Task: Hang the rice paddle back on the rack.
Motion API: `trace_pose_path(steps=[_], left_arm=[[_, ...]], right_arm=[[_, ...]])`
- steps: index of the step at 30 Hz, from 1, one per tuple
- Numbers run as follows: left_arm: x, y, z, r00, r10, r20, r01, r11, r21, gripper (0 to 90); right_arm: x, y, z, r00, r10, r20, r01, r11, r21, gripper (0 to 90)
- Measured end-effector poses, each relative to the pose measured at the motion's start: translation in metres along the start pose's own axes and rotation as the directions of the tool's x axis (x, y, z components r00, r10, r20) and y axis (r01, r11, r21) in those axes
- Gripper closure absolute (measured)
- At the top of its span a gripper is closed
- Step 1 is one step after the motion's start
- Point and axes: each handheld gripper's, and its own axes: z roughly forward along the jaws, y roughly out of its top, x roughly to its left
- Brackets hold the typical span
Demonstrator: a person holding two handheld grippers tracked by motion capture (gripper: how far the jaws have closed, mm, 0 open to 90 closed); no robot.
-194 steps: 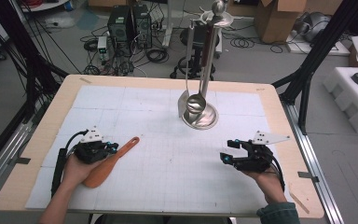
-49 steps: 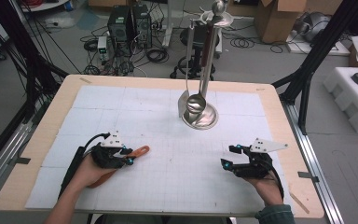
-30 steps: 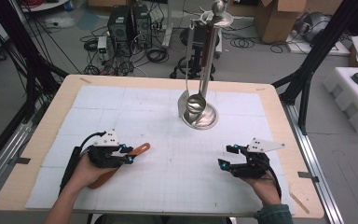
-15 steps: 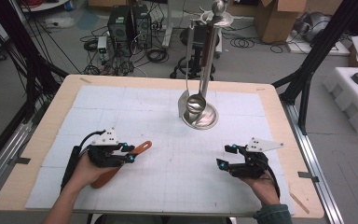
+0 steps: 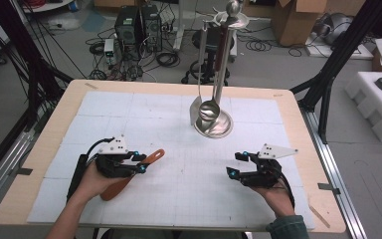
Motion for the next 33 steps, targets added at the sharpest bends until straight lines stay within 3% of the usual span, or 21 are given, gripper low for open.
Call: trace_pose_path(steps=[33], left_arm=[[-0.016,0.023,0.01,0.9972,0.04,0.063,-0.038,0.9986,-0.037,65.3]], right_arm=[[0.027,0.028,0.045,0.9928,-0.026,-0.117,0.027,1.0,0.005,31.4]])
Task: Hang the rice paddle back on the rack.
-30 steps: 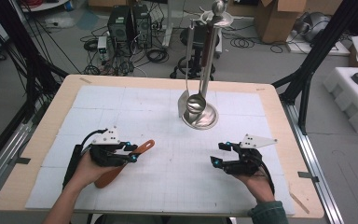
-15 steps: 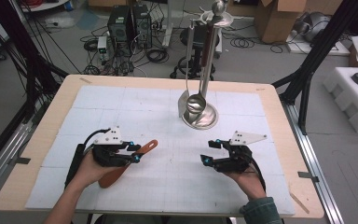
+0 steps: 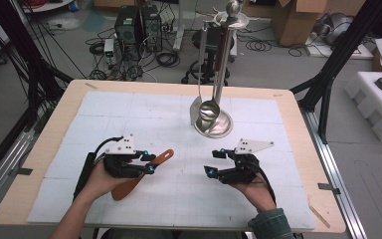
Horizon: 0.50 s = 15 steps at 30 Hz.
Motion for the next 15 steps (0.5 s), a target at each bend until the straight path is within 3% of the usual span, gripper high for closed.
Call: trace_pose_path(steps=[15], left_arm=[[-0.009,0.012,0.014,0.9992,0.026,0.031,-0.026,0.9997,-0.002,65.3]], right_arm=[[0.008,0.008,0.02,0.9991,0.002,-0.042,-0.002,1.0,0.018,31.4]])
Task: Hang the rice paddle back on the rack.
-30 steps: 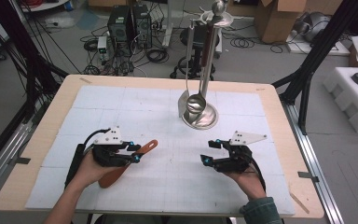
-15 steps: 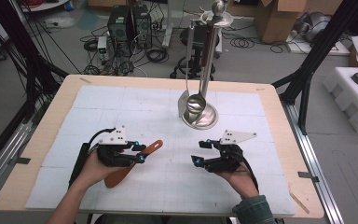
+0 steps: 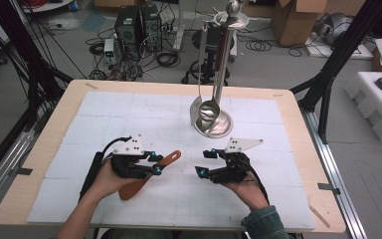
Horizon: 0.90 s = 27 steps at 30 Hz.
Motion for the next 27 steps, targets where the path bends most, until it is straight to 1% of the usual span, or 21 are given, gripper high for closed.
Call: trace_pose_path(steps=[5,10,15,22,23,24,27], left_arm=[[-0.003,0.004,0.005,0.9999,0.009,0.012,-0.009,1.0,0.003,65.2],[-0.006,0.009,0.01,0.9996,0.017,0.022,-0.017,0.9999,0.0,65.3],[-0.009,0.013,0.015,0.9991,0.028,0.031,-0.028,0.9996,-0.003,65.3],[-0.012,0.018,0.018,0.9984,0.041,0.04,-0.041,0.9991,-0.008,65.3],[-0.013,0.018,0.018,0.9985,0.035,0.042,-0.035,0.9993,-0.013,65.3],[-0.014,0.019,0.019,0.9981,0.044,0.043,-0.044,0.999,-0.01,65.3],[-0.016,0.02,0.02,0.9977,0.051,0.046,-0.05,0.9987,-0.009,65.3]], right_arm=[[0.003,0.003,0.005,0.9999,0.005,-0.016,-0.005,1.0,0.004,31.5],[0.006,0.009,0.01,0.9996,-0.01,-0.026,0.01,1.0,0.002,31.6],[0.009,0.015,0.016,0.9989,-0.01,-0.046,0.011,1.0,0.01,33.5],[0.012,0.018,0.023,0.9965,-0.013,-0.083,0.014,1.0,0.019,42.1],[0.012,0.018,0.024,0.9962,-0.012,-0.086,0.013,1.0,0.022,43.4],[0.012,0.018,0.024,0.9962,-0.015,-0.085,0.017,1.0,0.023,44.5],[0.013,0.02,0.026,0.9954,-0.007,-0.095,0.009,1.0,0.017,48.0]])
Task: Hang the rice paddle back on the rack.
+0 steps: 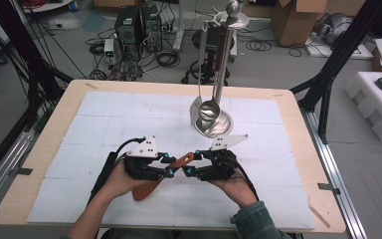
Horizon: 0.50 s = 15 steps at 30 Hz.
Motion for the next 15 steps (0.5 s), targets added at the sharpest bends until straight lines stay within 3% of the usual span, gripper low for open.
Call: trace_pose_path(steps=[8,15], left_arm=[[-0.0008,0.0,0.0003,0.9999,0.012,0.002,-0.012,0.9999,0.012,65.2],[-0.0015,-0.0002,0.0003,0.9999,0.011,0.001,-0.011,0.9999,0.013,65.0]], right_arm=[[-0.0007,0.0011,0.0023,0.9998,0.015,-0.01,-0.015,1.0,-0.003,59.0],[-0.0013,0.0012,0.0024,0.999,0.035,-0.027,-0.035,0.999,-0.002,60.9]])
